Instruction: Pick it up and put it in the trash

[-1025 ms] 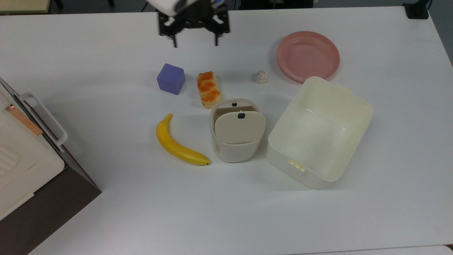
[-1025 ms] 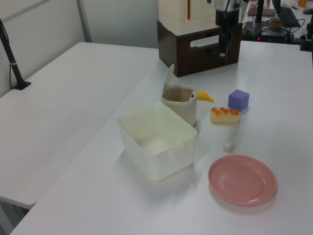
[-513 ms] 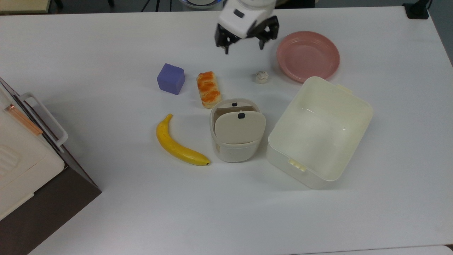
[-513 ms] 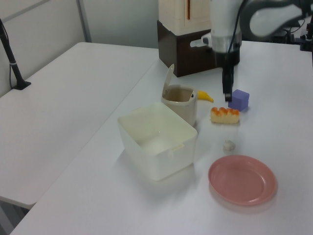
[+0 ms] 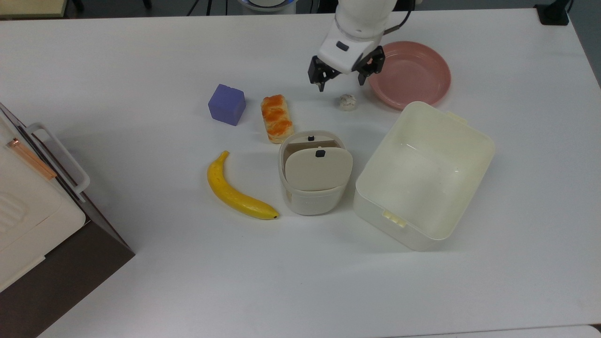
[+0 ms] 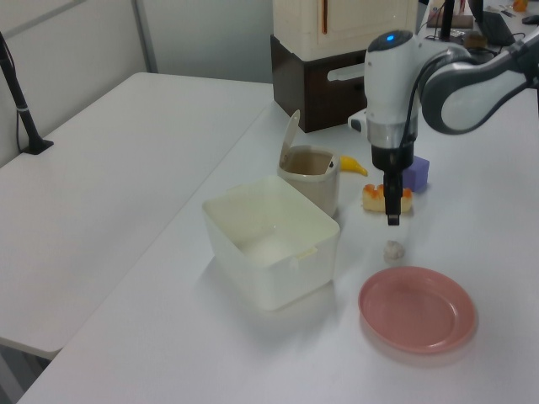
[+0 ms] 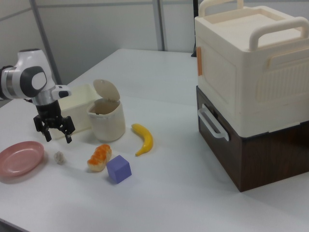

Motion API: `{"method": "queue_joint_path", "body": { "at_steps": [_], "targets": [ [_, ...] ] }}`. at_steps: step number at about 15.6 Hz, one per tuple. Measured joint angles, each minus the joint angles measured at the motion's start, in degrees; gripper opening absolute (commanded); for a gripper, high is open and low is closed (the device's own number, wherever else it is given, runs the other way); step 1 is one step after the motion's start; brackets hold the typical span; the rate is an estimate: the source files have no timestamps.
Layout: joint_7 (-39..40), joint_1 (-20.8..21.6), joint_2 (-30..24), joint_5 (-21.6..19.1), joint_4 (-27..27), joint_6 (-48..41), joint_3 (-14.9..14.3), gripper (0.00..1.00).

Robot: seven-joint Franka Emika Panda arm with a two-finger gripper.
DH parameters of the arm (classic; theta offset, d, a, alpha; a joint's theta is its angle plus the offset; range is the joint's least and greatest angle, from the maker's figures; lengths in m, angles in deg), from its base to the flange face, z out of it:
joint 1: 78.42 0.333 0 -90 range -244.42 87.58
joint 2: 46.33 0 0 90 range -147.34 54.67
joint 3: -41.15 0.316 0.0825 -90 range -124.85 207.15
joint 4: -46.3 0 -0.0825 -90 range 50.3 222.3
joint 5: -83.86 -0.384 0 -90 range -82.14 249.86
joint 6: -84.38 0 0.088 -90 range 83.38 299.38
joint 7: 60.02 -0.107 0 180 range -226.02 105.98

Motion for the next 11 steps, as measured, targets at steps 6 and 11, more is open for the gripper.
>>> {"method": "queue_joint_path", "body": {
  "at_steps": [6,11],
  "targets": [
    [-0.28,2.02,4.19,0.0,2.51,6.16,0.54,0.7],
    [-0.28,2.27,5.49,0.0,2.53,6.36,1.03,0.32]
  ]
}}
